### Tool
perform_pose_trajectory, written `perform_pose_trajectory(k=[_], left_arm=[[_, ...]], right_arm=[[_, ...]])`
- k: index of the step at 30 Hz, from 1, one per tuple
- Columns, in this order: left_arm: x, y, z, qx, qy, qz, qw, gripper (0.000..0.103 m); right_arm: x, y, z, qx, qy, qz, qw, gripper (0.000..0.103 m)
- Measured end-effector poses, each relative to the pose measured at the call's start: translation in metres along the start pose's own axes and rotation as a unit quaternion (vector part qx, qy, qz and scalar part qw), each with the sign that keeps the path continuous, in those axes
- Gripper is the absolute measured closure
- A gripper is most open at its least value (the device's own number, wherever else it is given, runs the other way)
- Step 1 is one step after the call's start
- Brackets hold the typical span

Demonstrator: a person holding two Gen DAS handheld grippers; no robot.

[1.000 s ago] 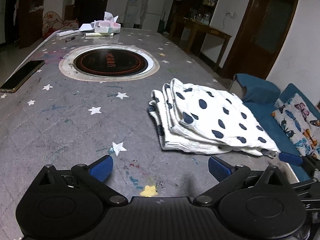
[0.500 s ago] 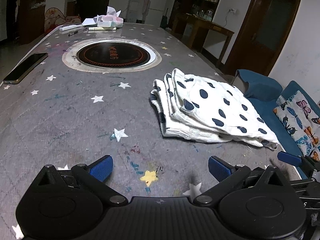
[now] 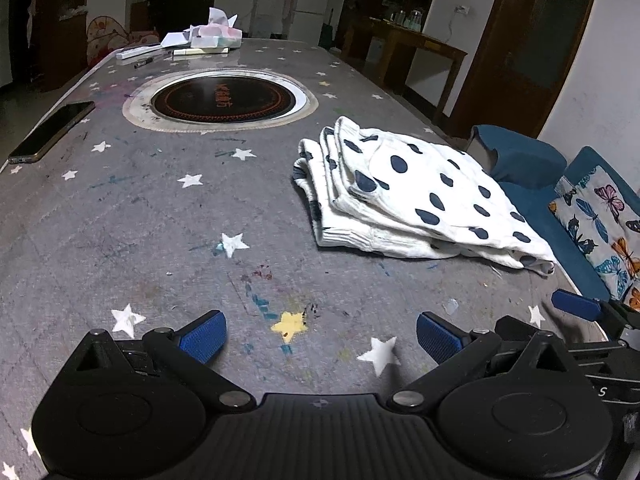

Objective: Fold clothes

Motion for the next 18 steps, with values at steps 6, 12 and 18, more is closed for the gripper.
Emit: perform_pose_trajectory(k=[6,12,18], left_arm=[[-0.002,-0.003,-0.006,-0.011,0.002,0.003,0.9999,0.0],[-0.004,-0.005,-0.01,-0.017,-0.001,0.007,0.9998,0.0],[-0.008,-0.004,-0.013,-0.021,-0.001,0.011,0.9997,0.0]], right_arm=[[0.002,0.001,-0.002,-0.007,-0.004,-0.004,1.0,0.0],[-0.001,0.0,-0.003,-0.014,-0.011,-0.001,1.0,0.0],[-0.005,0.0,-0.004,-0.027,-0.013,0.0,1.0,0.0]])
Point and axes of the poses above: each gripper's, at about its wrist camera, not at the fingertips, and x roughly against the way its jaws point, z to its left, y to its top, the point moved 5 cm from there along -x, roughly the way its jaws point, and after that the axes turned 12 degrees about -y, right-handed, at the moved point
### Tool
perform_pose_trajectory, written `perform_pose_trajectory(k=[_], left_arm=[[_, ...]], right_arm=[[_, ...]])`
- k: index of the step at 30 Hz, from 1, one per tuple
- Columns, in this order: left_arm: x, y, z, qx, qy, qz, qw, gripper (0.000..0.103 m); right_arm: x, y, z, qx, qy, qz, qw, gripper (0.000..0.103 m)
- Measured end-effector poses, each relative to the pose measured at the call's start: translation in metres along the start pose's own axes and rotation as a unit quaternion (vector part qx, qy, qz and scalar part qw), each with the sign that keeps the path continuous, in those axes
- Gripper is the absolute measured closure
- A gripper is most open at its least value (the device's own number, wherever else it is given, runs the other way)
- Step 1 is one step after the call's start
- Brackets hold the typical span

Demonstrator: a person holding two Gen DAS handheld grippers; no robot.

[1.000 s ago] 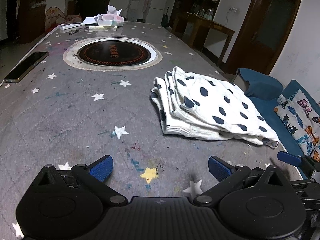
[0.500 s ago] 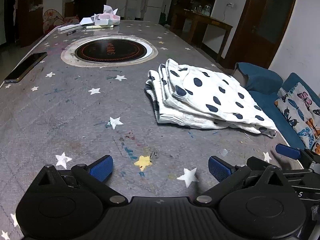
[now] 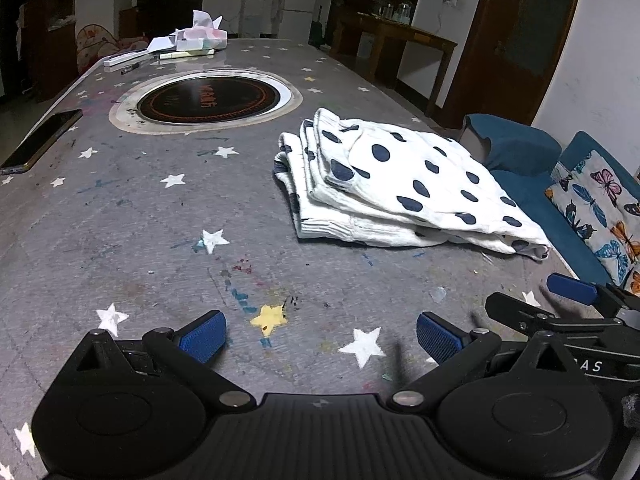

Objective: Fold clothes

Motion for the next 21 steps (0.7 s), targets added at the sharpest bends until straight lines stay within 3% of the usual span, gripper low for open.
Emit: perform_pose_trajectory(k=[21], left_arm=[[-0.017,0.012,0.004,-0.007,0.011,0.009,0.9999,0.0]], right_arm=[[-0.02,0.01,-0.009,-0.028,-0.022,0.011,0.999,0.0]])
Point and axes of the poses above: each gripper's, at about its wrist camera, not at the fingertips, and x roughly against the way its jaws point, z to its left, y to its top, the point moved 5 cm from there along -x, roughly the way its jaws point, and after that the axes turned 12 degrees about -y, right-handed, at the moved point
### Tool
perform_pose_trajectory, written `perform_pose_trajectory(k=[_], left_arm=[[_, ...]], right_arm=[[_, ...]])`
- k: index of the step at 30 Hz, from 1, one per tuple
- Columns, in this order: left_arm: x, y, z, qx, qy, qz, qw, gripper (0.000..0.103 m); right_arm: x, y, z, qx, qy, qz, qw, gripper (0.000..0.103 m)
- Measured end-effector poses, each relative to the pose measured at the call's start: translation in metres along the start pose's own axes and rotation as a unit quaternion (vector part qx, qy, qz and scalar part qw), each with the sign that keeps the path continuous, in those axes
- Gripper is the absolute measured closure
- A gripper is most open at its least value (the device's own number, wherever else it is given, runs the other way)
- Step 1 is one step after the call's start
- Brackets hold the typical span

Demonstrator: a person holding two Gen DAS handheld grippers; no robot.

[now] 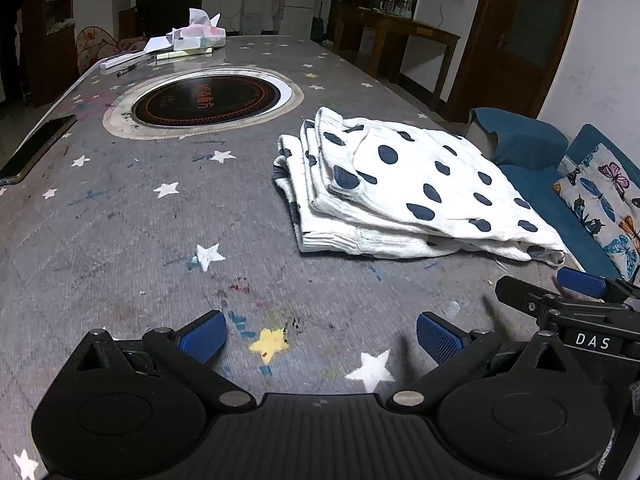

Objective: Fold clothes

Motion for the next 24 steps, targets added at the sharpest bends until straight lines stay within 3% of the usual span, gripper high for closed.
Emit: perform_pose_trajectory(k=[24], left_arm=[[-0.006,0.013,0.001,-0.022,0.008,0.004,0.9997,0.0]], right_arm=[[-0.011,0.004,0.008,0.002,-0.002,0.007,1.0,0.0]])
Point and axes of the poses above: each gripper's, at about its wrist camera, not at the fingertips, and x roughly against the way its jaws point, z to its left, y to its top, the point moved 5 cm from there along -x, roughly the way its jaws point, and after that the axes turned 12 degrees about -y, right-handed, at the moved point
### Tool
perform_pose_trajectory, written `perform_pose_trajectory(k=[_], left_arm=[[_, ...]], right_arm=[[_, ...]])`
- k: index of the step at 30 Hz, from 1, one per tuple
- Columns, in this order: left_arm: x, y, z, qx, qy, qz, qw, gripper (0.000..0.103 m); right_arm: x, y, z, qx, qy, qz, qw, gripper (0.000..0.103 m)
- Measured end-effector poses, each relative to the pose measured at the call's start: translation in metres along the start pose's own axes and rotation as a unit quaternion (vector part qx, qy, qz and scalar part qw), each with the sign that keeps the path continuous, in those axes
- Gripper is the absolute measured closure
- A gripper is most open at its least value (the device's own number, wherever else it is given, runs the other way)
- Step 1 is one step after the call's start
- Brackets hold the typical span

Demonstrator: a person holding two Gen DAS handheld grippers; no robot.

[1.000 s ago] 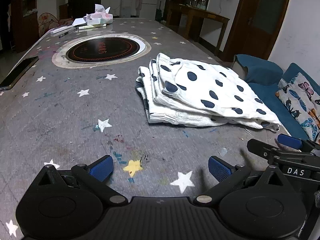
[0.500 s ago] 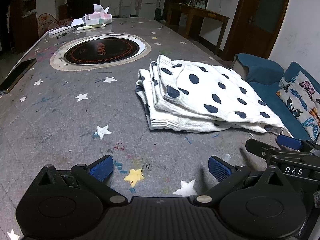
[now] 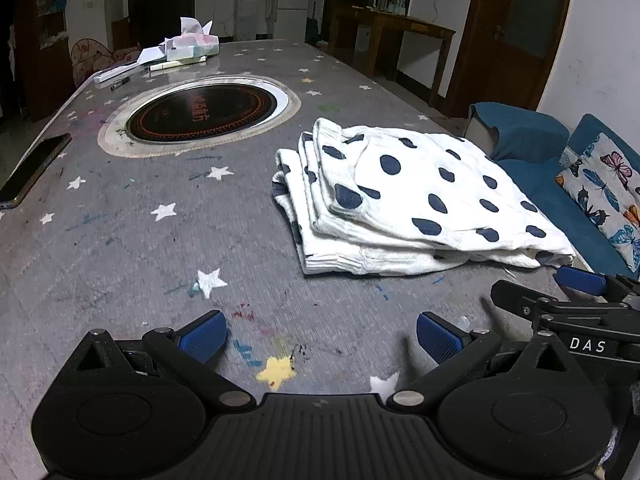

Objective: Fold clothes

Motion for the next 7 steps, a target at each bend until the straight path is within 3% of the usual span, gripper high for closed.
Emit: perform_pose_trajectory(k=[7], left_arm=[[-0.0021,0.0029,-0.0008,-0.01,0.002,0.004,0.9999,0.0]], right_arm=[[-0.0022,0.0013,-0.0002,-0.003,-0.003,0.001,1.0,0.0]])
Point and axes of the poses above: each gripper's, at about its wrist camera, not at the fingertips, and x roughly against the way its jaws point, z to its left, y to its top, the point moved 5 cm from there along -x, roughly the way its jaws point, and after that the axes turned 12 degrees about -y, right-handed, at the moved point
